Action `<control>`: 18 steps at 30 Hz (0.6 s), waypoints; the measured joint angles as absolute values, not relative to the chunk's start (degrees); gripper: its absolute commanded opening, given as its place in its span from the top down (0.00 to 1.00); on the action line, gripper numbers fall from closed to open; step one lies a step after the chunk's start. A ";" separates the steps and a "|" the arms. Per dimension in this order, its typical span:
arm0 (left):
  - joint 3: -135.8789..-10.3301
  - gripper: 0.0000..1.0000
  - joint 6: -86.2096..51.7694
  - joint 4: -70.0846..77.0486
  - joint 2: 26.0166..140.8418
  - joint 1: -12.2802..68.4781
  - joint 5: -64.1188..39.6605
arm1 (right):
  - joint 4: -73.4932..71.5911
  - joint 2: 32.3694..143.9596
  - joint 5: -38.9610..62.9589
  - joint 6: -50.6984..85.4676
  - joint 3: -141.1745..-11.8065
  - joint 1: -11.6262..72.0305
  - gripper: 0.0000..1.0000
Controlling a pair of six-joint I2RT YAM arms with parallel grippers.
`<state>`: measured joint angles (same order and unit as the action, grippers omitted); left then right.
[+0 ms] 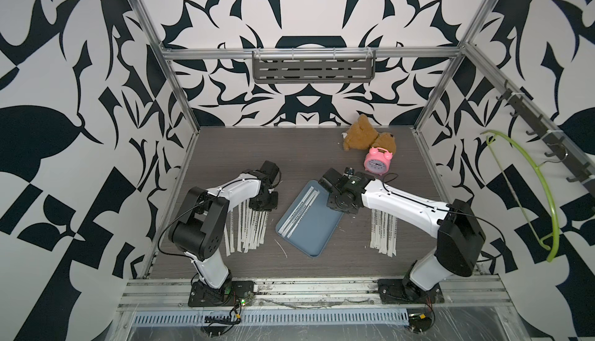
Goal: Put the straws into the storage box
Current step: Pick up the straw from the center of the board.
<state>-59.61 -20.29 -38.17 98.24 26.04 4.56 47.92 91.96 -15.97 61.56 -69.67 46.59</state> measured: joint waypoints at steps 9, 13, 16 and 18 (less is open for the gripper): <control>-60.31 0.79 -19.29 -38.46 99.11 26.17 4.36 | 47.92 91.96 -16.40 61.32 -69.67 46.59 0.77; -60.34 0.79 -19.29 -38.44 99.55 26.39 4.27 | 47.92 91.96 -16.60 61.30 -69.65 46.59 0.77; -60.38 0.79 -19.29 -38.48 100.33 26.48 4.43 | 47.90 91.96 -16.78 61.30 -69.52 46.59 0.77; -60.77 0.81 -19.29 -38.68 100.71 26.59 4.73 | 47.88 91.96 -16.78 61.30 -69.43 46.57 0.77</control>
